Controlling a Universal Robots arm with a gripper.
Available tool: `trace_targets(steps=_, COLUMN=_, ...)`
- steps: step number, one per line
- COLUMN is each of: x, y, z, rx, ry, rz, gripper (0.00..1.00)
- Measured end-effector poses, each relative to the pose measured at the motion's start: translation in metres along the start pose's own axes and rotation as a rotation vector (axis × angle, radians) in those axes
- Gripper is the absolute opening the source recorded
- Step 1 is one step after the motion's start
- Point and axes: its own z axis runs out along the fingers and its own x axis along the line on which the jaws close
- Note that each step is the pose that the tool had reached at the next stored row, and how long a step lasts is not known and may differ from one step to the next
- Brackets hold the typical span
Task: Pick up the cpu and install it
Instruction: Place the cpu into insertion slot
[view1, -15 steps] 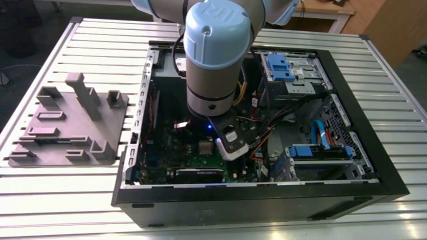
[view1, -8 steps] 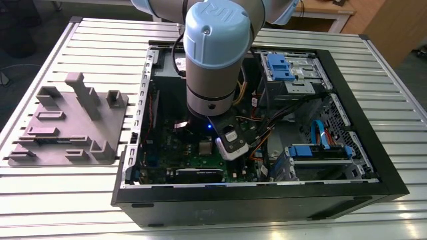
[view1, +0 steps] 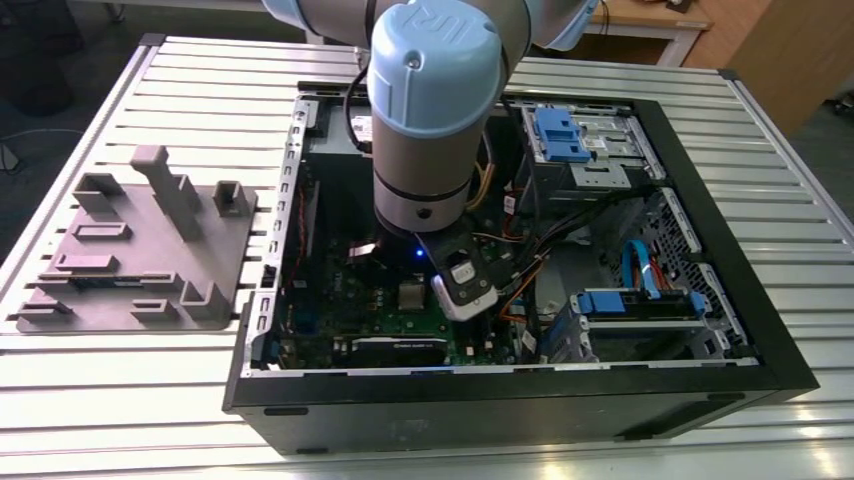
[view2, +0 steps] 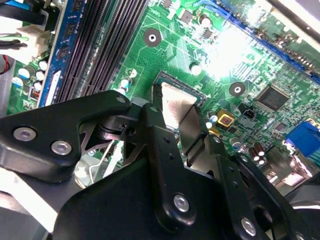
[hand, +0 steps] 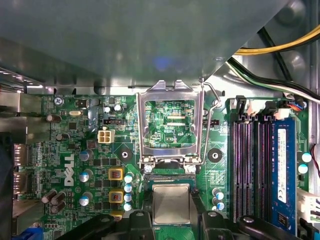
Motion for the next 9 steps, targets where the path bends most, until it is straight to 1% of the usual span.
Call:
trace_targets(steps=4, x=0.0001, y=-0.0001, z=-0.0005, rx=0.0007, ry=0.0003, rz=0.005, gripper=0.38)
trace_targets(steps=9, x=0.0001, y=-0.0005, z=-0.0005, rx=0.0010, ry=-0.0006, rz=0.029, gripper=0.38)
